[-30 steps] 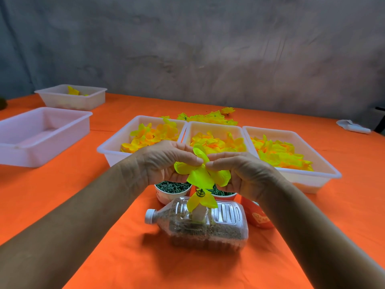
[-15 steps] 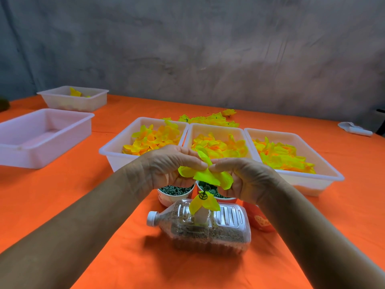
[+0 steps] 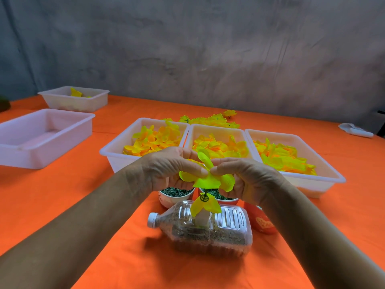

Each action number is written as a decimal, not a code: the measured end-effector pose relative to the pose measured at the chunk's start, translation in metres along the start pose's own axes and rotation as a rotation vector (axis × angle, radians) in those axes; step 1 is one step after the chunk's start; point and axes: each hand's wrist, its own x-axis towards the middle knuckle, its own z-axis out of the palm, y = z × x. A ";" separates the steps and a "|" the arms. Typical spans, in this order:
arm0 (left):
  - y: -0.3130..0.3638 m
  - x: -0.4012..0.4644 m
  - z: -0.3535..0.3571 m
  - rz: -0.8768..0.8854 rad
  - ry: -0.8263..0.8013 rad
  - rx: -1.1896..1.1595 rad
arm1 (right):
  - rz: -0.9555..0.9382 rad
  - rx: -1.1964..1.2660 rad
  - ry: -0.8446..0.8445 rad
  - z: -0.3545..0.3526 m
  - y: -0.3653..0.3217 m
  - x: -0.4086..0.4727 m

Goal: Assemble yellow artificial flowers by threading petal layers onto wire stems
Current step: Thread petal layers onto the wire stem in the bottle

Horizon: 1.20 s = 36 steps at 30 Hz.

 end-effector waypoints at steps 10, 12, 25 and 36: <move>0.013 -0.013 0.016 0.037 0.071 0.023 | -0.025 0.012 -0.040 -0.001 0.000 0.001; 0.014 -0.012 0.017 0.053 0.079 0.038 | -0.031 0.007 -0.053 -0.002 -0.001 0.001; 0.005 -0.007 0.017 0.013 0.055 0.039 | 0.037 0.032 -0.055 -0.001 0.009 0.003; 0.001 -0.007 0.017 -0.054 0.053 -0.092 | 0.025 0.023 -0.032 -0.005 0.015 0.006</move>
